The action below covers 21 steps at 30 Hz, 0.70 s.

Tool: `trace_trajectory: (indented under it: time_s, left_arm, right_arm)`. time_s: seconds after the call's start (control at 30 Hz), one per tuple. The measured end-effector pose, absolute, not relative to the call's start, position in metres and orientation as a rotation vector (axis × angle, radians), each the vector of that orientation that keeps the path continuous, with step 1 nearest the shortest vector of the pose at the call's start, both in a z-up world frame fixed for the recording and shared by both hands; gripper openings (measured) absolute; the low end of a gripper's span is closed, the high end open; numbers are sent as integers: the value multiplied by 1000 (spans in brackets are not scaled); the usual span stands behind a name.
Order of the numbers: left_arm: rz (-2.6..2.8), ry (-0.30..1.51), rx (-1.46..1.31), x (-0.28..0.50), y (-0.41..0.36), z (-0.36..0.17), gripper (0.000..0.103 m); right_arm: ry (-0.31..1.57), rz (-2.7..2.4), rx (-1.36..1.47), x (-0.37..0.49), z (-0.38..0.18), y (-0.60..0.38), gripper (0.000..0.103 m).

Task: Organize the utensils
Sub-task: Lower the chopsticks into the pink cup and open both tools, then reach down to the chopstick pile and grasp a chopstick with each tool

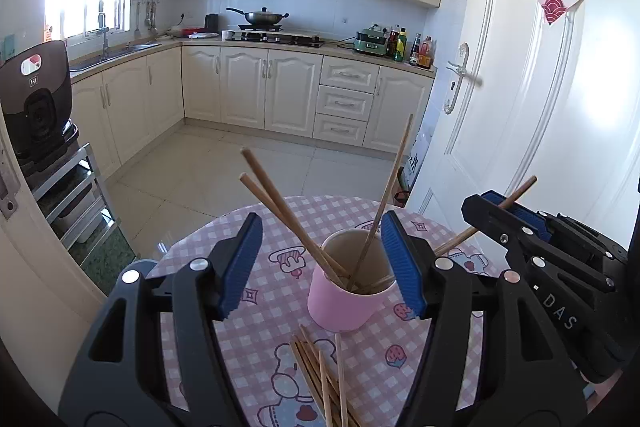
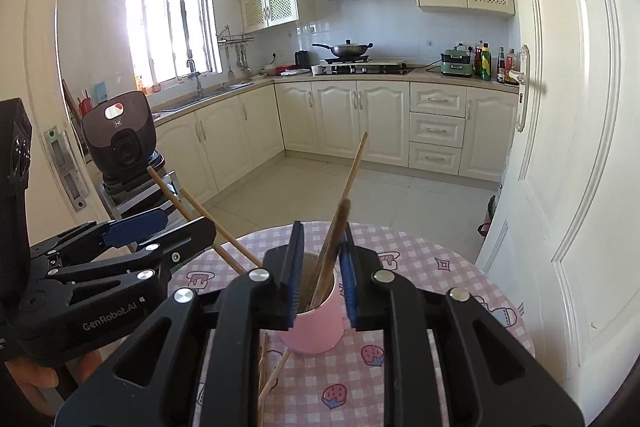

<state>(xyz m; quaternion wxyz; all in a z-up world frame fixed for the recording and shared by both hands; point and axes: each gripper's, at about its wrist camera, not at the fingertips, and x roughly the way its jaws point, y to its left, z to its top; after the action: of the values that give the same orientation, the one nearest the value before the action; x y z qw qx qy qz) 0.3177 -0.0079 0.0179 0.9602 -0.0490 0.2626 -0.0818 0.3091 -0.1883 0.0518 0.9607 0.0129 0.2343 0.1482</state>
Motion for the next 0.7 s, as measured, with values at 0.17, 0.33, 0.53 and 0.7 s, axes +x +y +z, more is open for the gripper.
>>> trace_trajectory:
  time_s: [0.17,0.33,0.53,0.7]
  left_arm:
    - [-163,523,-116,307,-1,22,67]
    - [-154,503,-115,294,3,23,74]
    - [-140,478,-129,275,13,22,80]
    - [-115,434,-124,257,20,23,86]
  right_arm:
    - [460,296,34,300,54,-193,37]
    - [449,298,44,291,55,-196,44]
    - [439,303,59,277,53,-198,48]
    - [443,315,71,266,47,-198,49]
